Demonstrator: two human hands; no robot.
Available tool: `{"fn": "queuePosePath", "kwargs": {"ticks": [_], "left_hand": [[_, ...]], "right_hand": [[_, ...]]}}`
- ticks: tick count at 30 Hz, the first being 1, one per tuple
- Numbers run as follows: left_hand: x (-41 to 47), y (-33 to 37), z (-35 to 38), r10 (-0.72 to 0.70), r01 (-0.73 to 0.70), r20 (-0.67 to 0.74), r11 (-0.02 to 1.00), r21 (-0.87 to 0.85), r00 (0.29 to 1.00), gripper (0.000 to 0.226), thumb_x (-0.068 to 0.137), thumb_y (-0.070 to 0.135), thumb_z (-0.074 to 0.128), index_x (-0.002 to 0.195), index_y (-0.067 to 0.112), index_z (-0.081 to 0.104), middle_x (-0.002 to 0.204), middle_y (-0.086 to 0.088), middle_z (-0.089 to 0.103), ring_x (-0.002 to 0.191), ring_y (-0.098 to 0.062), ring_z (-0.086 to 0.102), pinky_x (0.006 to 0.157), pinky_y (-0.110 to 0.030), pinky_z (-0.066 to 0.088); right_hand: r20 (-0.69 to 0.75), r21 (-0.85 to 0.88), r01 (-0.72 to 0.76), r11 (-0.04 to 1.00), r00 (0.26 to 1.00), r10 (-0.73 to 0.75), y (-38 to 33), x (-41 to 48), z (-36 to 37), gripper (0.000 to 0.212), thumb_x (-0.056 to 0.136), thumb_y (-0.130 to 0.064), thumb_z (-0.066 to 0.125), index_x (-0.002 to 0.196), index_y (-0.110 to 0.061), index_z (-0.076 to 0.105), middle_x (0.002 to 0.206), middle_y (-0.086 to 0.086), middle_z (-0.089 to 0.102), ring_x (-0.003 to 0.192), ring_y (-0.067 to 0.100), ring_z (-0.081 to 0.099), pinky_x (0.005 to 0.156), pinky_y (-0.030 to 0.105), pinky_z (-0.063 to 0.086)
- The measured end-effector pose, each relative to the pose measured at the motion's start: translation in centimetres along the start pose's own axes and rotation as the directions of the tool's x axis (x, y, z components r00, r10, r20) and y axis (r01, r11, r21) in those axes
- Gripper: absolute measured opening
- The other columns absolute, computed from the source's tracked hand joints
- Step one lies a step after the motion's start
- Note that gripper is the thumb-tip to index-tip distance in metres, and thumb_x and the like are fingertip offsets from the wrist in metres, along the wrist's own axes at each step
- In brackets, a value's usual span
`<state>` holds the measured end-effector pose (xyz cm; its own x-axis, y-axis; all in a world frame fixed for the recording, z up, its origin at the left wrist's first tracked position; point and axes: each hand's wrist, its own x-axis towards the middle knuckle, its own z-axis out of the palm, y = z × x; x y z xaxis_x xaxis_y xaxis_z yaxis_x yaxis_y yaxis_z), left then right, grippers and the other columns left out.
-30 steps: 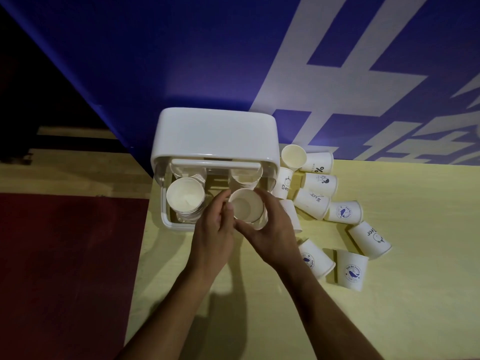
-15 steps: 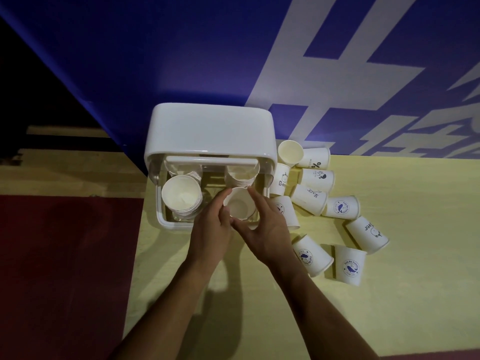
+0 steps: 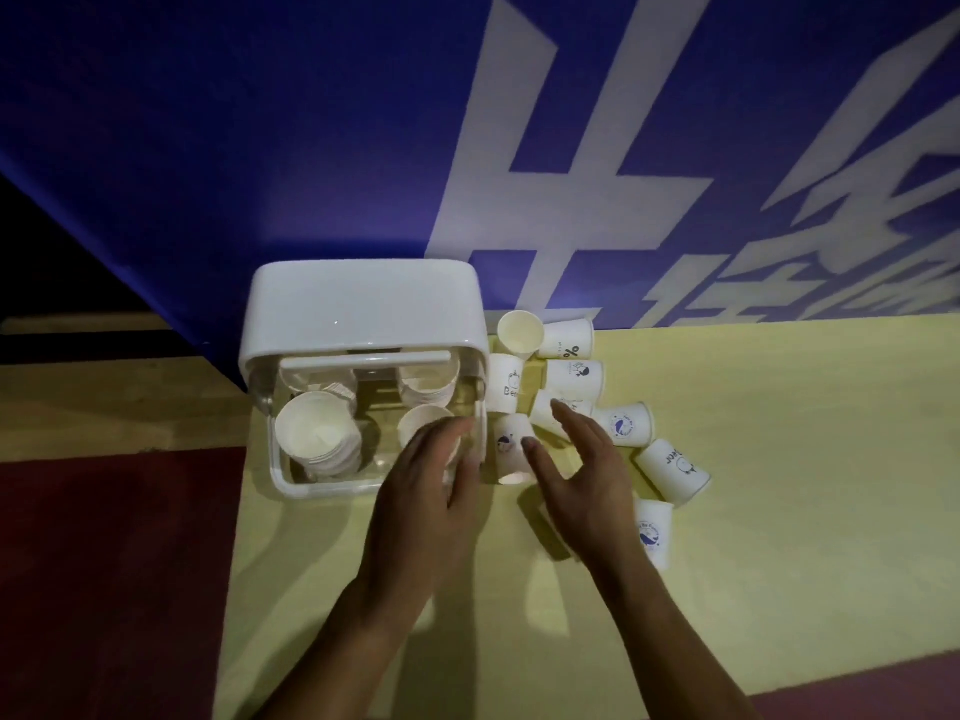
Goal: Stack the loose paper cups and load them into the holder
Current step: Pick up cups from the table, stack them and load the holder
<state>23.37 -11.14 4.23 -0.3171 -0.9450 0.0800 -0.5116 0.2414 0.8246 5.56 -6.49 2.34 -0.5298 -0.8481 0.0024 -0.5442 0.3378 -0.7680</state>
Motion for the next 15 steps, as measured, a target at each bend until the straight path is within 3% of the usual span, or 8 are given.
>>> {"fn": "queuePosePath", "kwargs": {"ticks": [2,4,7,10,15], "left_hand": [[1.7,2.5,2.1,0.089,-0.090,0.081,0.996,0.008,0.993,0.031,0.101,0.028,0.060,0.131,0.028,0.061,0.131,0.015,0.062,0.115,0.000,0.057,0.089,-0.011,0.047],[4.0,3.9,4.3,0.143,-0.156,0.174,0.986,0.061,0.974,0.036,0.098,0.031,0.062,0.134,0.028,0.059,0.136,0.013,0.061,0.118,-0.007,0.058,0.093,-0.023,0.052],[7.8,4.8,9.1,0.184,-0.282,0.365,0.930,0.236,0.912,0.053,0.093,0.036,0.066,0.144,0.031,0.052,0.148,0.013,0.052,0.128,-0.011,0.053,0.096,-0.025,0.048],[10.6,3.6,13.5,0.090,-0.376,0.560,0.826,0.420,0.824,0.069,0.092,0.039,0.069,0.154,0.029,0.039,0.157,0.007,0.042,0.139,-0.017,0.044,0.108,-0.036,0.044],[11.9,0.2,17.8,-0.024,-0.471,0.650,0.669,0.575,0.759,0.079,0.091,0.037,0.071,0.157,0.028,0.029,0.155,0.003,0.041,0.140,-0.020,0.041,0.114,-0.039,0.037]], "right_hand": [[-0.073,0.037,-0.056,0.998,0.996,0.059,1.1,0.7,-2.8,0.048,0.092,-0.035,0.075,0.137,-0.026,0.063,0.133,-0.008,0.067,0.122,0.008,0.059,0.104,0.033,0.050],[-0.110,0.031,-0.068,0.997,0.991,0.071,2.1,1.5,-4.9,0.041,0.093,-0.031,0.073,0.133,-0.024,0.066,0.128,-0.008,0.069,0.116,0.014,0.064,0.099,0.039,0.054],[-0.103,0.013,-0.095,0.995,0.990,0.096,4.4,2.9,-8.3,0.038,0.096,-0.030,0.071,0.133,-0.024,0.067,0.126,-0.009,0.069,0.110,0.012,0.066,0.088,0.022,0.051],[-0.068,0.010,-0.128,0.992,0.989,0.128,7.1,4.1,-10.5,0.038,0.095,-0.029,0.072,0.132,-0.025,0.067,0.124,-0.010,0.068,0.106,0.004,0.064,0.082,0.008,0.045],[0.064,-0.008,-0.141,0.990,0.988,0.142,10.9,5.8,-12.2,0.040,0.094,-0.026,0.073,0.134,-0.024,0.065,0.121,-0.014,0.065,0.106,0.007,0.064,0.077,0.011,0.047]]}}
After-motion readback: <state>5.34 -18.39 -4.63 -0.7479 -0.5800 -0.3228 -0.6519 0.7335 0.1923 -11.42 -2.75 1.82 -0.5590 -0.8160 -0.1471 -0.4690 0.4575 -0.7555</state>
